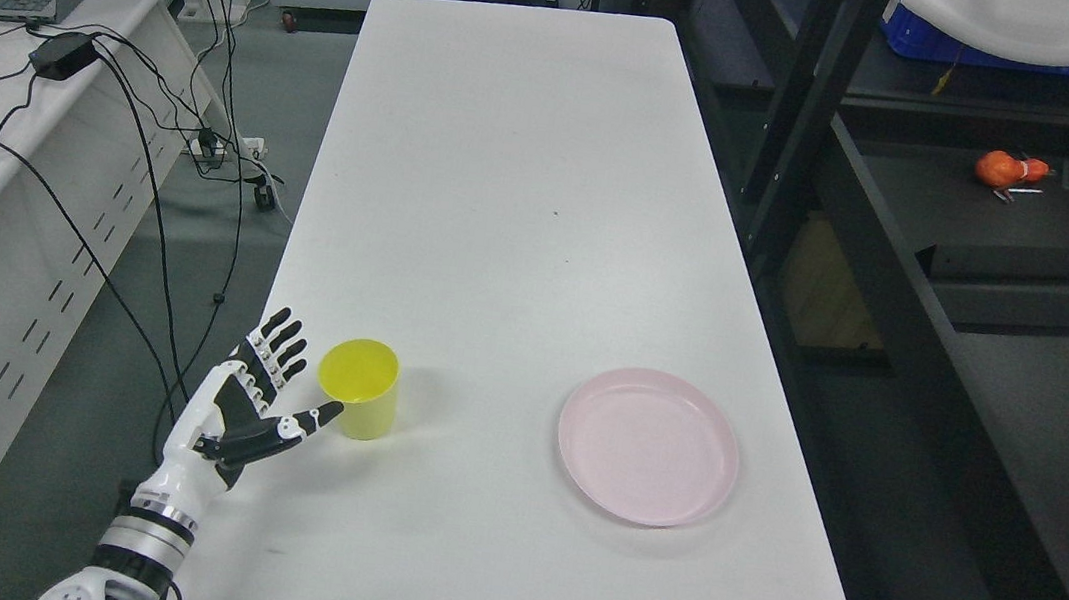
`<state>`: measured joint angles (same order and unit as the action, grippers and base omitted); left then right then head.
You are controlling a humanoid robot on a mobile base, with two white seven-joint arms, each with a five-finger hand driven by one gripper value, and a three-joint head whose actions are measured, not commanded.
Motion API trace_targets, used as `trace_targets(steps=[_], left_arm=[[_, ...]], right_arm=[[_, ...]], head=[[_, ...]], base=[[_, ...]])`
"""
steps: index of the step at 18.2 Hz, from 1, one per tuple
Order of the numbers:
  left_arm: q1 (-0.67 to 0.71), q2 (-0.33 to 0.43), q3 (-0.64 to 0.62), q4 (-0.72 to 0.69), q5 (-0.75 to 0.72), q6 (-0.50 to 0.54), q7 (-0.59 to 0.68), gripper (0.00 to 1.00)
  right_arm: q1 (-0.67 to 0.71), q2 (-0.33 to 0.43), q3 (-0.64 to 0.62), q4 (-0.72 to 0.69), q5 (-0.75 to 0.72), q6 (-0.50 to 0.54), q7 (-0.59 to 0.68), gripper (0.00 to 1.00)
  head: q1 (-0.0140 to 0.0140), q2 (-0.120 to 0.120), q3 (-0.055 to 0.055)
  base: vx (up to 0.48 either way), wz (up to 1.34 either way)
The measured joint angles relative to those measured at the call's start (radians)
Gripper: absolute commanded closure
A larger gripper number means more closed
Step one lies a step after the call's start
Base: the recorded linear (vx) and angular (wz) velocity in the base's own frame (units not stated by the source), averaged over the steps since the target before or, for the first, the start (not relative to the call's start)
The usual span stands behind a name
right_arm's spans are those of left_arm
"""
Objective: Place yellow IKEA cup on middle right shelf
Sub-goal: 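Close the left hand fingers around the yellow cup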
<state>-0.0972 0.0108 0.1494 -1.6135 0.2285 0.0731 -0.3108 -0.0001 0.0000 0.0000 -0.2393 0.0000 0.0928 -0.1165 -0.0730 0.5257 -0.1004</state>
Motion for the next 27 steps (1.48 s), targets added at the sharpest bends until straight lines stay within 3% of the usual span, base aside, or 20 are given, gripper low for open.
trace_targets(steps=[12,24,27], left_arm=[[-0.018,-0.007,-0.055,0.038,-0.027,-0.019,-0.057,0.02],[-0.102,0.011,-0.090,0.172,-0.044,-0.024,-0.059,0.02],[-0.122,0.016,-0.105,0.210,-0.057,-0.025,-0.059,0.10]], right_arm=[[0.000,0.000,0.000,0.000,0.000,0.000,0.000,0.01],[0.000,0.000,0.000,0.000,0.000,0.000,0.000,0.01],[0.000,0.000,0.000,0.000,0.000,0.000,0.000,0.01]], head=[[0.0000,0.000,0.000],[0.0000,0.000,0.000],[0.0000,0.000,0.000]], base=[[0.005,0.00],[0.006,0.00],[0.000,0.00]])
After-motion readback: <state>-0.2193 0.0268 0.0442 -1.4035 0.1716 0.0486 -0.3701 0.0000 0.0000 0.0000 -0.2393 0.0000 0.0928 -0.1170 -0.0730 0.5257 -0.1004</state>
